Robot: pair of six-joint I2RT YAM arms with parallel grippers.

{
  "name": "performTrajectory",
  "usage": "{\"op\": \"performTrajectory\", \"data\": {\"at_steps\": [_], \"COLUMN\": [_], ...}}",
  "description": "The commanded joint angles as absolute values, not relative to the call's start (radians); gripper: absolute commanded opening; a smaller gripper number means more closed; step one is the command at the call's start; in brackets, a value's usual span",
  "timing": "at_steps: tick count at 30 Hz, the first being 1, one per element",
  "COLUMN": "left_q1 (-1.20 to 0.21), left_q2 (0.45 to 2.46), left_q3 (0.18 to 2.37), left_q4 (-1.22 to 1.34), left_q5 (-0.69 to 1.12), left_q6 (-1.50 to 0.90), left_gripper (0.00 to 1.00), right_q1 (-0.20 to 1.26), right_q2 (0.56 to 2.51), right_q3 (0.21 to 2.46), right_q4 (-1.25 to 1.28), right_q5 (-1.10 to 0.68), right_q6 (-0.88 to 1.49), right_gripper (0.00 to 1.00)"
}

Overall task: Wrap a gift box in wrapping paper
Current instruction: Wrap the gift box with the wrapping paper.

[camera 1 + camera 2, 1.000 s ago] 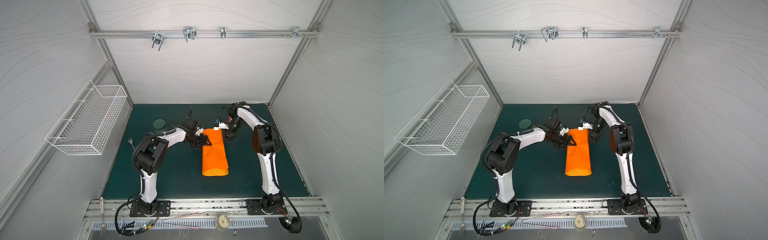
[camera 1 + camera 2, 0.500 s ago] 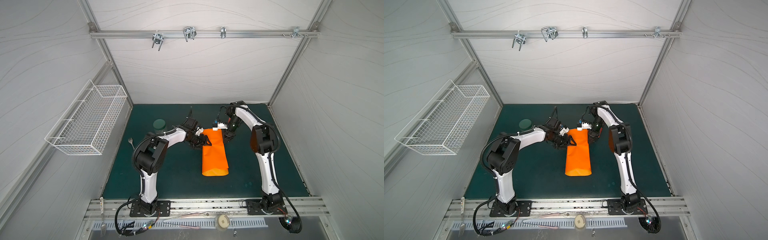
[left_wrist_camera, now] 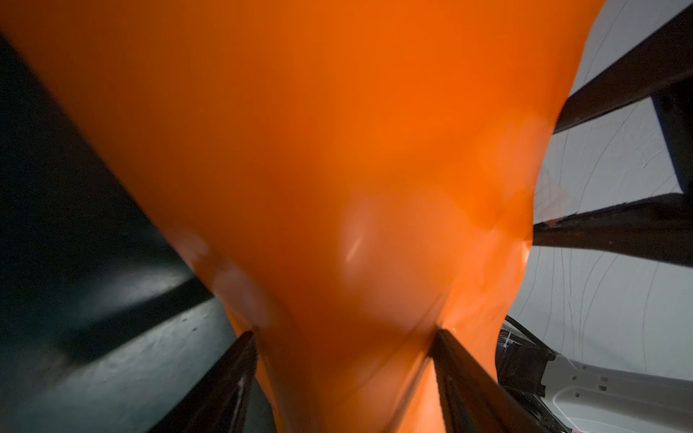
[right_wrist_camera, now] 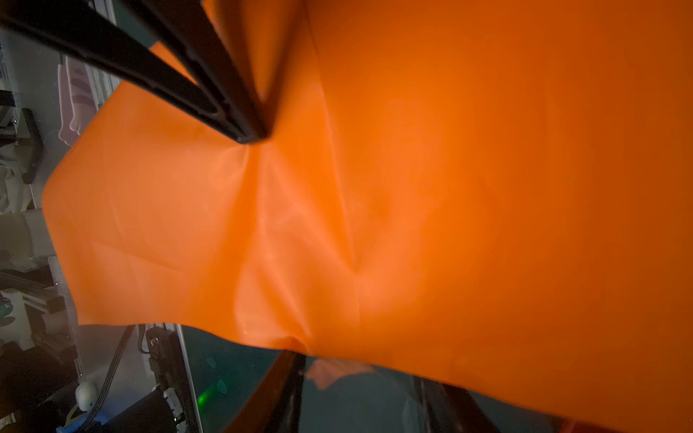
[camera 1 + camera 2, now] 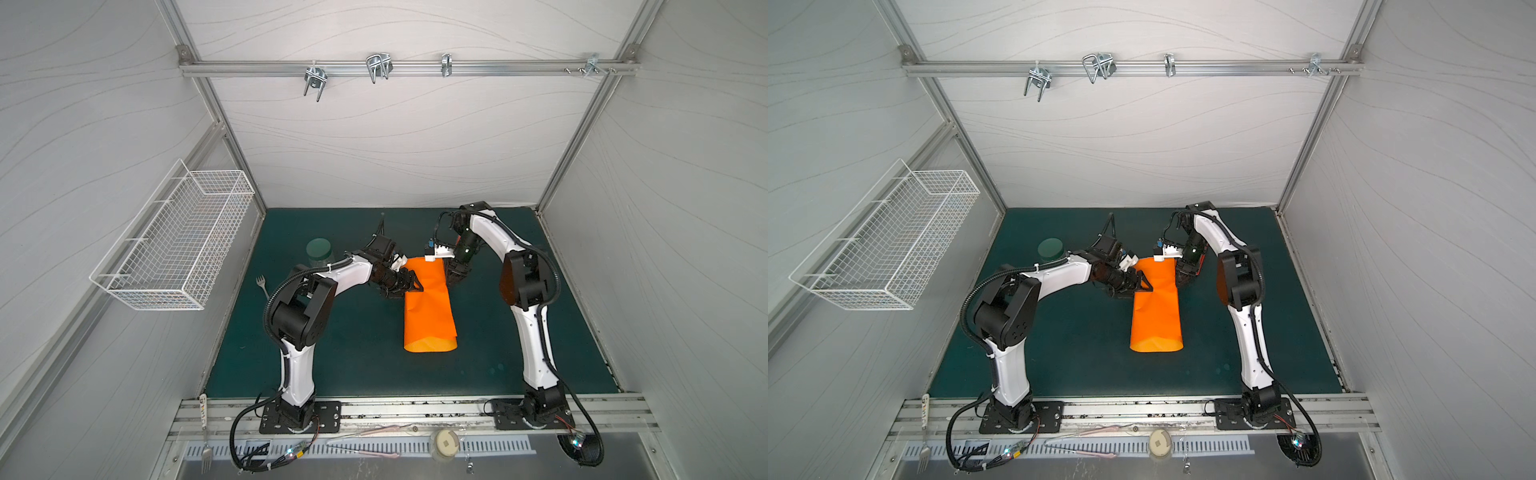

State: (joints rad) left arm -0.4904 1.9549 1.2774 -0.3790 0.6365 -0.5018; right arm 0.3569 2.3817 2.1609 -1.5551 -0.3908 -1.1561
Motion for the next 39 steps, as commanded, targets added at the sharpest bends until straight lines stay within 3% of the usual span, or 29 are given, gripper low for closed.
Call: {"op": "performTrajectory", "data": {"at_steps": [1, 39], "left_q1": [-0.513, -0.514], "left_q2": [2.033, 2.039], "left_q3": [1.244, 1.244], "left_q4": [-0.410, -0.413], "left_q5": [0.483, 0.477], "left_q6": [-0.497, -0.495], "left_gripper": [0.73, 0.73], "right_q1": [0.378, 0.316], "right_q2": [2.406, 2.352], "right_q3": [2.162, 2.114], "right_q4": [-1.519, -1.503], "right_q5": [-0.395, -0.337], "right_q6": [-1.202, -1.247], "right_gripper": [0.50, 0.71]}}
